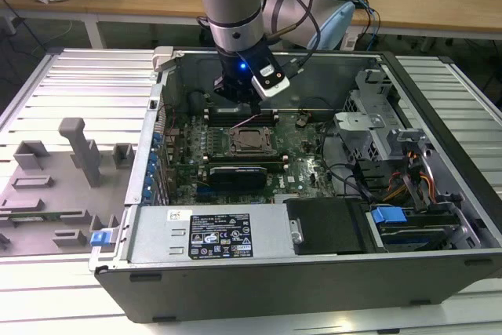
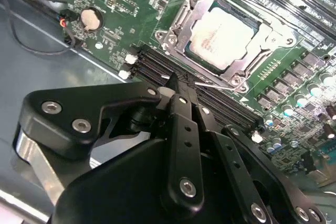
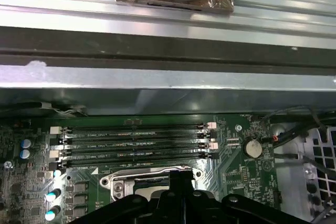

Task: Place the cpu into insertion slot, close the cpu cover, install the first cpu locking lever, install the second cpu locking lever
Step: 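Install the first cpu locking lever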

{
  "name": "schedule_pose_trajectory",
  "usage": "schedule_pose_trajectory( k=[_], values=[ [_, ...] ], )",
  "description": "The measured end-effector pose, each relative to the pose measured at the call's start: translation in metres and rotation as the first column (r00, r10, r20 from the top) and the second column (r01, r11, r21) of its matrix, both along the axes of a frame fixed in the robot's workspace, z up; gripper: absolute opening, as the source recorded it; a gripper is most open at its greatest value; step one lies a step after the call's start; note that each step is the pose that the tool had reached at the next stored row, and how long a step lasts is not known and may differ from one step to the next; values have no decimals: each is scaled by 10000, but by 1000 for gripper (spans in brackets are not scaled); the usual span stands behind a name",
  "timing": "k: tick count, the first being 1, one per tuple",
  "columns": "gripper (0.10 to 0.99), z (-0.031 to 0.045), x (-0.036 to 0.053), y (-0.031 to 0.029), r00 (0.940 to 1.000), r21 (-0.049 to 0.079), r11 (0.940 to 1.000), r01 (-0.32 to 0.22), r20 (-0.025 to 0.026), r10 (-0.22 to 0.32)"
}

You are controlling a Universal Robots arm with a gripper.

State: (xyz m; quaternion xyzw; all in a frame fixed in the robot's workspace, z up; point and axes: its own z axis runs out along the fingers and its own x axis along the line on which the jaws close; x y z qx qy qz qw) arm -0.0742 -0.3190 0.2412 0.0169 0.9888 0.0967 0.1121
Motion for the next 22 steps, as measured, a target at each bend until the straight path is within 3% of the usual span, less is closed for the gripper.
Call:
schedule_pose_trajectory(
  k=[5, 11, 14, 18, 20, 22],
  values=[
    [106, -66, -24, 24, 9997, 0, 9997, 256, 2, -256],
    [106, -144, -47, 134, 9984, 2, 9984, 563, 4, -563],
    [106, -202, -46, 150, 9974, 2, 9974, 723, 25, -723],
    [106, -231, -47, 187, 9967, -48, 9968, 796, 188, -795],
    [106, -240, -48, 210, 9961, -83, 9965, 826, 322, -823],
    [106, -245, -52, 215, 9957, -91, 9963, 855, 365, -851]
  ],
)
